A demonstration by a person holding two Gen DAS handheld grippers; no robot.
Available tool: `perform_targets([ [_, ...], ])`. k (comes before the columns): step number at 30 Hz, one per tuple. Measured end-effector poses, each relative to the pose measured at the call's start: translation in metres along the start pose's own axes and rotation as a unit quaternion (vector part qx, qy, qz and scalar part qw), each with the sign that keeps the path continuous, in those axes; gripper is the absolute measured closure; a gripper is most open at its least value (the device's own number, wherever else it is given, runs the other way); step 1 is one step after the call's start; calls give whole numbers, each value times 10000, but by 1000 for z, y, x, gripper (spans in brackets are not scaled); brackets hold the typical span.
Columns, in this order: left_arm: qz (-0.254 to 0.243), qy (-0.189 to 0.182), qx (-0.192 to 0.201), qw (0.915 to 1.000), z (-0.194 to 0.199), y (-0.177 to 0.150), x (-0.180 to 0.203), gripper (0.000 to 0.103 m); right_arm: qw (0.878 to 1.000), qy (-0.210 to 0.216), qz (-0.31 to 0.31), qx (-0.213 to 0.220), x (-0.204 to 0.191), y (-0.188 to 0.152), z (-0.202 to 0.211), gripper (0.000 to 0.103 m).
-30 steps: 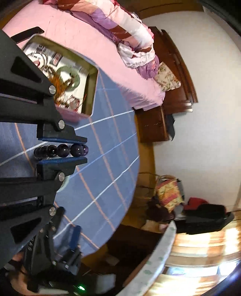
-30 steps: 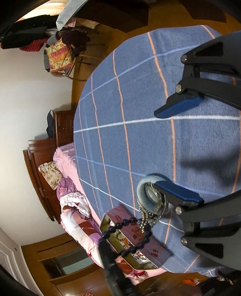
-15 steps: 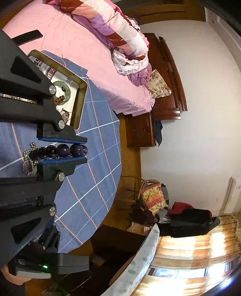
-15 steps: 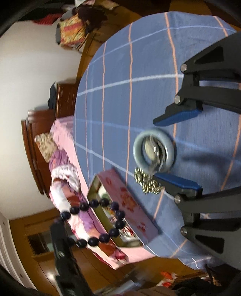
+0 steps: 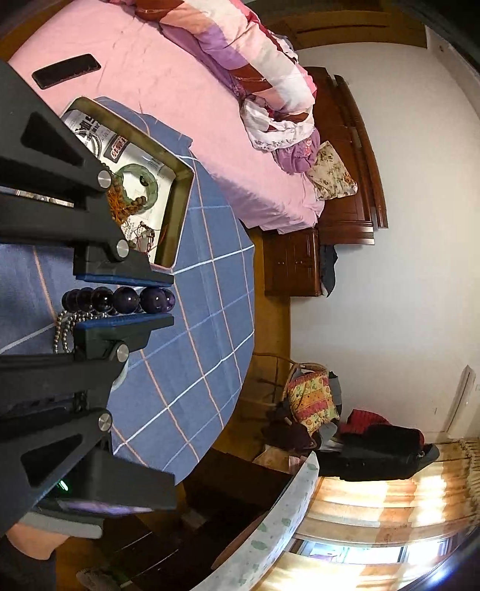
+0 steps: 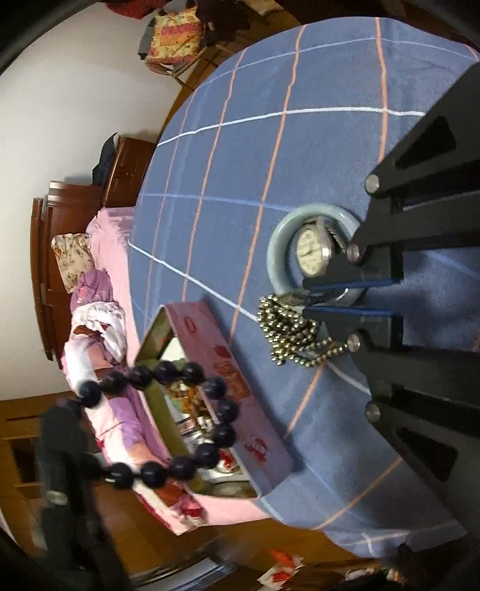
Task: Organize jewelry
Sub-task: 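Lift the purple bracelet with the left gripper while the right gripper grasps the silver watch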
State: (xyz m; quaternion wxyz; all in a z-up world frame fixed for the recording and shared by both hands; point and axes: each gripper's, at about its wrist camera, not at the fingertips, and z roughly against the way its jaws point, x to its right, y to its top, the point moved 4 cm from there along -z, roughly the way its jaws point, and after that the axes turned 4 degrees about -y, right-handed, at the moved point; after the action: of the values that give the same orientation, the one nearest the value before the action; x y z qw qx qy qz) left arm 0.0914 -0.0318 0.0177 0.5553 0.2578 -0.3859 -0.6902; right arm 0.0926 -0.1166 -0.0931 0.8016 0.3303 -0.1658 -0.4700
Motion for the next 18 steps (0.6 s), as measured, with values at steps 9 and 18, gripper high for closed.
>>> perform_targets([
  [9, 38, 31, 82, 10000, 5, 0, -4, 90, 9975, -142, -355, 591, 18, 22, 36, 97],
  [18, -5, 46, 243, 9997, 18, 6, -8, 90, 9929, -100, -481, 1079, 24, 54, 73, 97],
])
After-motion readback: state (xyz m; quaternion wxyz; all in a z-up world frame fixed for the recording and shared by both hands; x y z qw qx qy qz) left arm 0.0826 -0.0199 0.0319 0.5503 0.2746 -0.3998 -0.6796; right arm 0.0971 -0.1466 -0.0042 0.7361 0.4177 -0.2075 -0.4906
